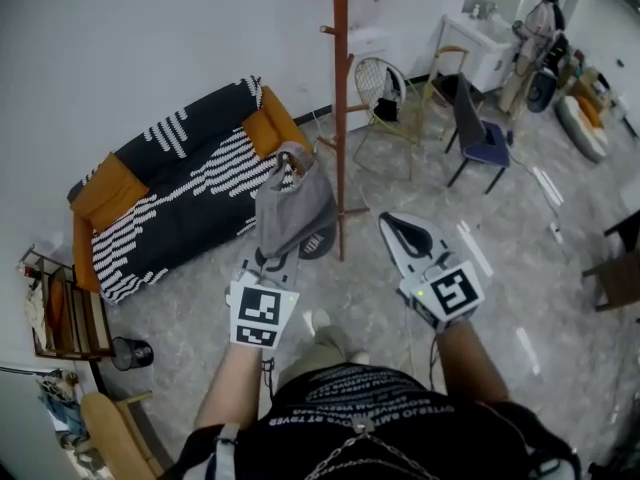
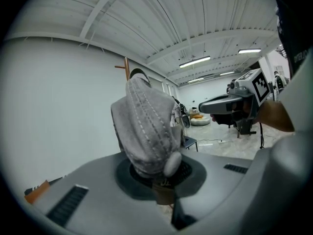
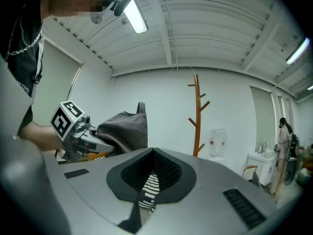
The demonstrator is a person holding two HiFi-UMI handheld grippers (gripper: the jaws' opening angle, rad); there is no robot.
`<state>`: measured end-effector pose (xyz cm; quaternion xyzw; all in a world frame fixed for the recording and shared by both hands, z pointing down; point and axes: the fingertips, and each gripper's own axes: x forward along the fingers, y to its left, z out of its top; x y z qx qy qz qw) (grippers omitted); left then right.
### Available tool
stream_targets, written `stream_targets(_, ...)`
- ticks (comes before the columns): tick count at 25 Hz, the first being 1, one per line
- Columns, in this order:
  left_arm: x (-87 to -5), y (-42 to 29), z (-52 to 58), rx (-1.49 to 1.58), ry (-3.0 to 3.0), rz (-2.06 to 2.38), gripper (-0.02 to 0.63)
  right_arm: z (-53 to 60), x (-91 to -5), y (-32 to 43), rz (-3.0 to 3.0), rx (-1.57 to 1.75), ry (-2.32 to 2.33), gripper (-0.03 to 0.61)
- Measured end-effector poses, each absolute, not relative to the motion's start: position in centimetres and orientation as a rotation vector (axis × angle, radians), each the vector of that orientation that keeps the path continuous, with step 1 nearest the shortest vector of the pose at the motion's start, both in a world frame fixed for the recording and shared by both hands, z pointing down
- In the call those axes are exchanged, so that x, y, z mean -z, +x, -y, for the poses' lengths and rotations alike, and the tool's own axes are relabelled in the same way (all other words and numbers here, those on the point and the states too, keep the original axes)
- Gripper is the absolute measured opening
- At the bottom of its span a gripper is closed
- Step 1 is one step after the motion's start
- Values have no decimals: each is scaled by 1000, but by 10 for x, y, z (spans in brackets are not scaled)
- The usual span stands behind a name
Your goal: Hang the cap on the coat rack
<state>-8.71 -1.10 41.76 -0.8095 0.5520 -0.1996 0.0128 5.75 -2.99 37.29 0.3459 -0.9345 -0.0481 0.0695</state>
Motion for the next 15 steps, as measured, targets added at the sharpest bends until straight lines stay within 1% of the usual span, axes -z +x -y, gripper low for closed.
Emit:
stream_targets(5, -410, -93, 48, 596, -2540, -1679, 14, 52, -367, 39, 2840, 157, 1017, 3)
stream_targets(15, -402, -96, 118, 572, -2560, -1617, 14, 116, -361, 37, 2772, 175, 1121, 3)
